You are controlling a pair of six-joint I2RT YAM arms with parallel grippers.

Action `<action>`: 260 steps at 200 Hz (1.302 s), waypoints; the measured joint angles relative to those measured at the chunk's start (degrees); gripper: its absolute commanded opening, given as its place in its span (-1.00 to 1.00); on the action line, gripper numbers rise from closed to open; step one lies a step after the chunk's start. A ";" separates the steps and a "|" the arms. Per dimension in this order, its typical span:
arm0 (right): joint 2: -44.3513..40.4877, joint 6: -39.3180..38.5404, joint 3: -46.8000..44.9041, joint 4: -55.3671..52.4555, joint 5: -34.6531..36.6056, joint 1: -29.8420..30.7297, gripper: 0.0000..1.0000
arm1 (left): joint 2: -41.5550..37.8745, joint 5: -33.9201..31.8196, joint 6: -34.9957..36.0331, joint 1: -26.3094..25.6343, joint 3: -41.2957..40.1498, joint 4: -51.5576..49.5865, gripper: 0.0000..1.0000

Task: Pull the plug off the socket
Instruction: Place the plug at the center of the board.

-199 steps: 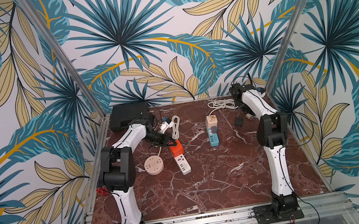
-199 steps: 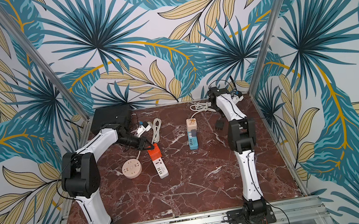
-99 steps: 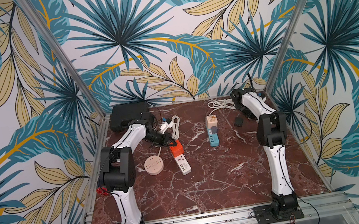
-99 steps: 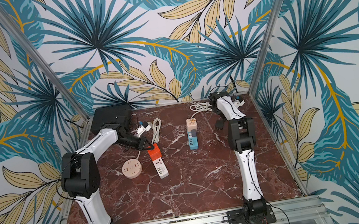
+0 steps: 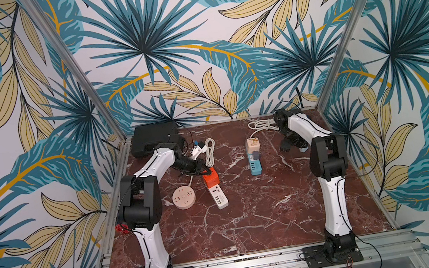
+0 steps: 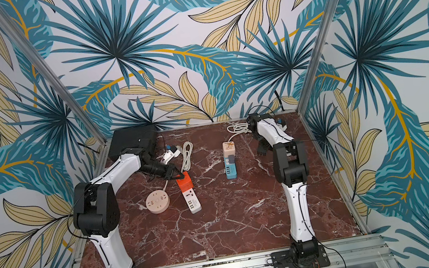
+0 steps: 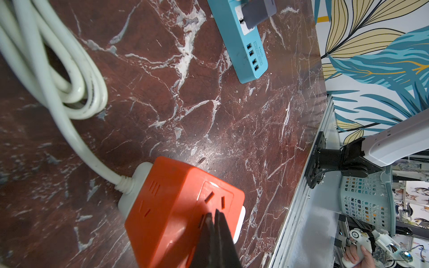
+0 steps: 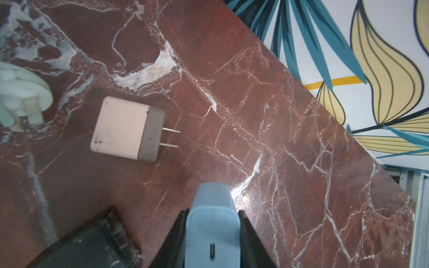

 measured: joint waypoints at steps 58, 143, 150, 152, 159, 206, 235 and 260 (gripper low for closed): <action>0.44 -0.63 -1.16 1.31 -2.62 -0.09 -0.17 | 0.00 0.02 -0.02 0.00 0.00 0.00 -1.00; -1.29 -2.71 -4.81 3.21 -3.41 -0.09 0.19 | -0.02 0.02 0.00 0.00 0.00 0.00 -1.00; -2.21 -3.21 -5.68 3.39 -3.67 -0.09 0.32 | -0.02 0.02 0.00 0.00 0.00 0.00 -1.00; -2.51 -3.08 -5.90 3.39 -3.67 -0.09 0.35 | -0.02 0.02 0.00 0.00 0.00 0.00 -1.00; -3.74 -3.45 -6.84 3.74 -3.91 -0.09 0.44 | -0.02 0.04 0.00 0.00 0.00 -0.02 -1.00; -14.29 -7.34 -10.45 6.16 -5.86 0.72 0.47 | -0.07 0.04 0.04 0.00 0.00 -0.02 -1.00; -22.18 -11.41 -13.75 9.49 -7.72 3.43 0.47 | -0.09 0.35 0.35 0.00 -0.02 -0.02 -1.00; -29.29 -17.62 -19.41 15.63 -11.93 8.28 0.49 | -1.33 1.64 2.38 0.00 -1.36 -0.46 -1.00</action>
